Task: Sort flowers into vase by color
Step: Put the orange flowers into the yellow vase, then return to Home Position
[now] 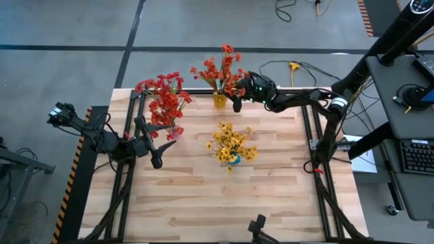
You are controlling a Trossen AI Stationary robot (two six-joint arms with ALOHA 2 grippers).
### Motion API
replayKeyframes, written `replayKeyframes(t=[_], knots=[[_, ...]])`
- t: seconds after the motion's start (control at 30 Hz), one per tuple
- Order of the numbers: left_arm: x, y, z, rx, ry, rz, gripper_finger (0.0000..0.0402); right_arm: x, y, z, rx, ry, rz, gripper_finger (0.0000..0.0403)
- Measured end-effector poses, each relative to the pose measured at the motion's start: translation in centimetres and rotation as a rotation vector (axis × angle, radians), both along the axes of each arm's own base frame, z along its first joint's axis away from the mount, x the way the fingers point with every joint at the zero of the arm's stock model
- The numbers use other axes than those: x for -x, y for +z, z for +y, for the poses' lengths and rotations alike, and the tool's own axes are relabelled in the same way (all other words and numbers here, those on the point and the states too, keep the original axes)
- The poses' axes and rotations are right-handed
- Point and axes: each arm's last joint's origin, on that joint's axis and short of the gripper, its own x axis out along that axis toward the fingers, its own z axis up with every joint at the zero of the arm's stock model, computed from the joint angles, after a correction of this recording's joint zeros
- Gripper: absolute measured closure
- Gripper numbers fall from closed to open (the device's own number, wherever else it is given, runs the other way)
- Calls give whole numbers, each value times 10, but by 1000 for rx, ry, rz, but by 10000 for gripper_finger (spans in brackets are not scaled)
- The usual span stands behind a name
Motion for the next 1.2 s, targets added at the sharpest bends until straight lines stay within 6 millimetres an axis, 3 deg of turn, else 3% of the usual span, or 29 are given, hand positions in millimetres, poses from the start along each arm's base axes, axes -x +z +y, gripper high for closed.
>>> replayKeyframes(t=[0.73,0.9,1.2], knots=[[0,1,0,12,-4,-16,155,30,38,23,-204,-30,185,156],[-1,10,-1,94,-11,-118,155,43,45,33,-273,-34,267,153],[-22,22,-22,133,-323,-120,155,79,73,62,-344,-40,323,151]])
